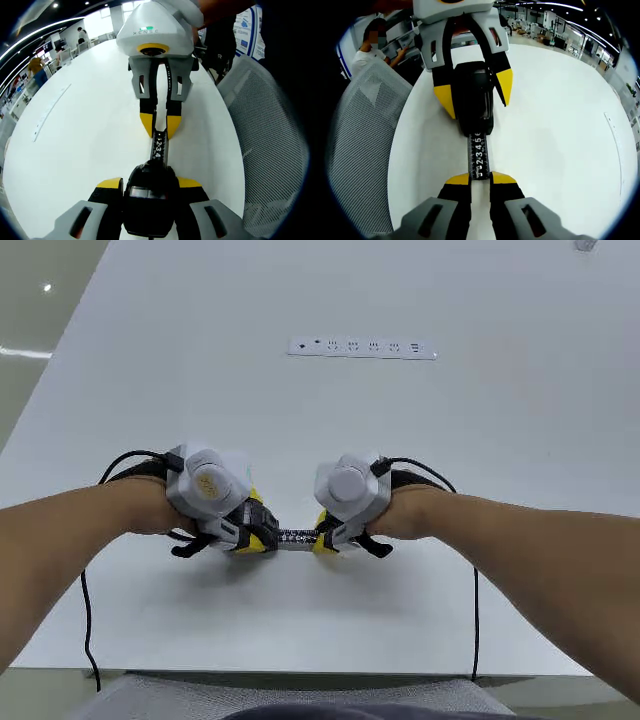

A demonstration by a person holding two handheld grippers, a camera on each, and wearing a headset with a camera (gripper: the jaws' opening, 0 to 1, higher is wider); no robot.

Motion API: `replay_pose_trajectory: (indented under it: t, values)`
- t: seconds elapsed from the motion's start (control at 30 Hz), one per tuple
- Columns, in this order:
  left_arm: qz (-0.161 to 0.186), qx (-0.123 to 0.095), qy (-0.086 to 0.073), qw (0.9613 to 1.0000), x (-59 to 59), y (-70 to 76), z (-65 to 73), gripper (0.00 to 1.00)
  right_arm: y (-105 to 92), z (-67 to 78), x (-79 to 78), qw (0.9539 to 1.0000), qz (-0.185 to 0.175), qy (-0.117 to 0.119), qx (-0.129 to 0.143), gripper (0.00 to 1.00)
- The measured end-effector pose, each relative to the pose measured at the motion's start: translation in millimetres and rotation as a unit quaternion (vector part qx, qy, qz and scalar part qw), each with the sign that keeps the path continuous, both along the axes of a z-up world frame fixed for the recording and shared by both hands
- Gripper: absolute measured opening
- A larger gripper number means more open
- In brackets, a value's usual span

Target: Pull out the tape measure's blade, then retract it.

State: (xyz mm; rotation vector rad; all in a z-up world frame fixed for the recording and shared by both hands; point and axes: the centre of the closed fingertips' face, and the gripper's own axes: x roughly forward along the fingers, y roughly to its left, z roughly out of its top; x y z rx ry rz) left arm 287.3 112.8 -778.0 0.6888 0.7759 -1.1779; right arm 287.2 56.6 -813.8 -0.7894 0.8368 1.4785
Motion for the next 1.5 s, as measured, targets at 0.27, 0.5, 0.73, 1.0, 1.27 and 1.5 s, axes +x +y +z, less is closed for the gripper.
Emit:
replay_pose_trajectory:
  t: [0.27, 0.5, 0.73, 1.0, 1.27, 1.5]
  values:
    - [0.001, 0.001, 0.001, 1.0, -1.5, 0.2, 0.3, 0.37, -4.5, 0.9, -1.7, 1.0, -0.003, 0.001, 0.001, 0.12]
    - [0.001, 0.0, 0.0, 1.0, -1.8, 0.3, 0.6, 0.37, -10.5, 0.6, -0.7, 1.0, -0.005, -0.001, 0.0, 0.12]
    - [0.002, -0.001, 0.0, 1.0, -1.6, -0.2, 1.1, 0.37, -17.3, 0.8, 0.1, 1.0, -0.007, -0.003, 0.0, 0.12]
    - [0.003, -0.001, -0.001, 1.0, -1.9, -0.4, 2.2, 0.37, -23.9, 0.0, 0.2, 1.0, -0.007, -0.003, 0.0, 0.12]
    - [0.003, -0.001, -0.001, 1.0, -0.8, -0.3, 2.0, 0.37, -27.9, 0.1, -0.6, 0.9999, -0.009, -0.004, -0.002, 0.12]
    - [0.003, -0.002, -0.002, 1.0, 0.2, -0.1, 1.5, 0.37, -33.0, 1.3, -0.1, 0.9999, -0.011, -0.003, -0.003, 0.12]
